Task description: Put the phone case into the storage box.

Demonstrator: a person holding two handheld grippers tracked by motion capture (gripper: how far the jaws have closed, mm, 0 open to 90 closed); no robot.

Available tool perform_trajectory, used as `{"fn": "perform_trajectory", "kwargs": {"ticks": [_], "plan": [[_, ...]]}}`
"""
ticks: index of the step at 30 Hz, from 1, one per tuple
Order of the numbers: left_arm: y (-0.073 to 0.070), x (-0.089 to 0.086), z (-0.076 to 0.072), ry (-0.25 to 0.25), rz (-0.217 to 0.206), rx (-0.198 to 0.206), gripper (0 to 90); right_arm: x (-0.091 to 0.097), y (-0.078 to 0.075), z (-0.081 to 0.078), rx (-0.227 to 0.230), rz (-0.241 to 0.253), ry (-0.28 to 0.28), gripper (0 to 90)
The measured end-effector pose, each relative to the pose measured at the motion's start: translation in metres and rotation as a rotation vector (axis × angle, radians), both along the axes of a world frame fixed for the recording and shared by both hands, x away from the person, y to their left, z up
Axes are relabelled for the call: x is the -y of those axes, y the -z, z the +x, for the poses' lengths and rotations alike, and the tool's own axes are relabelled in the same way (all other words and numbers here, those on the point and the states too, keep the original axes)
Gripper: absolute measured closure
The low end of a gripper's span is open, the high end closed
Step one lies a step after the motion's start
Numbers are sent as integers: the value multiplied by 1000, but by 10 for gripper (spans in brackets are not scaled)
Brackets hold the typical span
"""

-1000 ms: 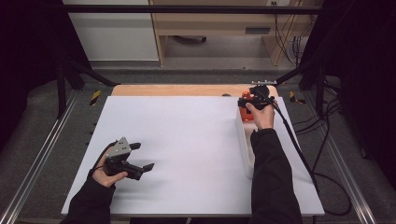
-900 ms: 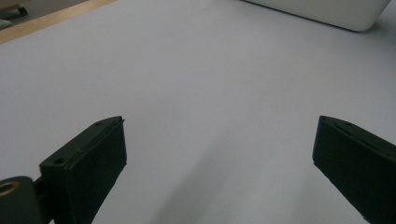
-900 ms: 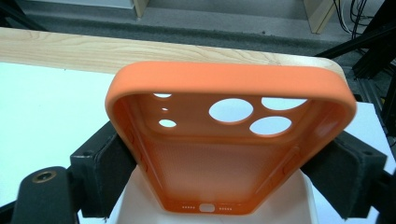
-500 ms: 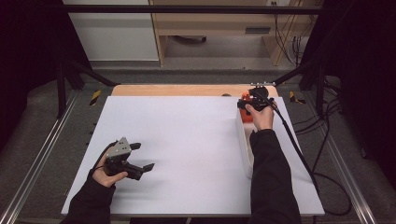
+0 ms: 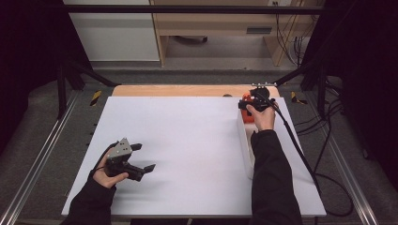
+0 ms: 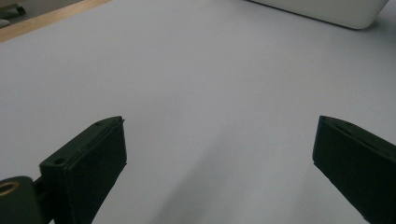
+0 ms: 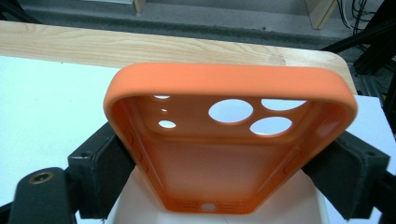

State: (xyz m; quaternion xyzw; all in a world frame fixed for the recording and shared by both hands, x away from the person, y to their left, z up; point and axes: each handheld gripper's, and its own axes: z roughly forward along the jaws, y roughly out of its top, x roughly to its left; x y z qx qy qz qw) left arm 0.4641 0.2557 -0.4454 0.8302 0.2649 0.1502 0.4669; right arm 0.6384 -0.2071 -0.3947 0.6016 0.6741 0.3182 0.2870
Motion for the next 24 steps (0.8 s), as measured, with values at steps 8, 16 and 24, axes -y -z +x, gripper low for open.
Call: {"fn": "perform_trajectory", "kwargs": {"ticks": [8, 16, 24], "plan": [[0, 0, 0, 1, 0, 0, 24, 1, 1, 1, -34, 13, -29, 23], [0, 0, 0, 2, 0, 0, 24, 2, -2, 0, -11, 7, -25, 6], [0, 0, 0, 2, 0, 0, 24, 4, -6, -2, 24, 2, -25, 6]]}}
